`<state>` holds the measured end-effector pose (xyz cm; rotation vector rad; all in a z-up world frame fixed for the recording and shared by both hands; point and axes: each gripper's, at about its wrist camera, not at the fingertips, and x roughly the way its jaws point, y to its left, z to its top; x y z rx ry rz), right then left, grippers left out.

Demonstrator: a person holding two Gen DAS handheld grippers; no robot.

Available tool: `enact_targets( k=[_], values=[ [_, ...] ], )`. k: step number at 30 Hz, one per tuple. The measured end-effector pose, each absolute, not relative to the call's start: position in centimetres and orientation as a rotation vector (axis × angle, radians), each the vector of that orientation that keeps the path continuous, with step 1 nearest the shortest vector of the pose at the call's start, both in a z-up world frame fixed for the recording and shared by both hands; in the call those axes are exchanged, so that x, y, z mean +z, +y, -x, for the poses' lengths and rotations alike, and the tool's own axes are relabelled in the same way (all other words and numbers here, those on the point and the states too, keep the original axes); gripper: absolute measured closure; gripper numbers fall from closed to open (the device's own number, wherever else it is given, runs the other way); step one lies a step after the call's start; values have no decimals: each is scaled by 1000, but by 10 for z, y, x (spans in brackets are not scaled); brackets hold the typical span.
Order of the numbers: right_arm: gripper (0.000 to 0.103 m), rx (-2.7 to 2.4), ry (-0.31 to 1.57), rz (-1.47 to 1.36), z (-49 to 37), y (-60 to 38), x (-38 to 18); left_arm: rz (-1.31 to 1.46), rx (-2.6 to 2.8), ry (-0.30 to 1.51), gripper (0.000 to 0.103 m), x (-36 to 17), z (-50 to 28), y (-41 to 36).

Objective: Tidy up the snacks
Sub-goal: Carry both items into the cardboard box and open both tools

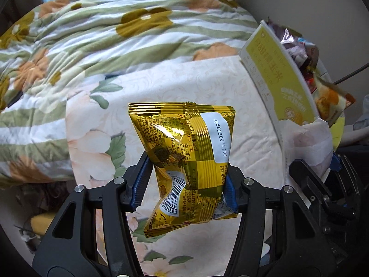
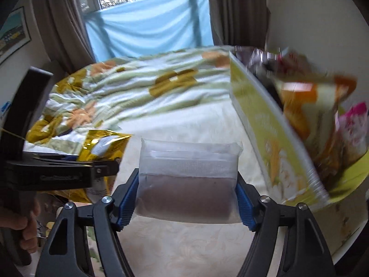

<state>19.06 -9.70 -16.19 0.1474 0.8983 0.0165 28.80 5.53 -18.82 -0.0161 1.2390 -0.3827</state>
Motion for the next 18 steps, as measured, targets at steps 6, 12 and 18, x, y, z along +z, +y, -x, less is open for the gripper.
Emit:
enact_targets(
  k=[6, 12, 18],
  values=[
    [34, 64, 813, -155, -180, -131, -89, 30, -411, 1125, 52, -121, -292, 23],
    [34, 36, 765, -119, -179, -206, -42, 50, -415, 1030, 52, -70, -298, -47],
    [34, 63, 746, -124, -196, -293, -19, 99, -410, 1002, 51, -48, -308, -137]
  ],
)
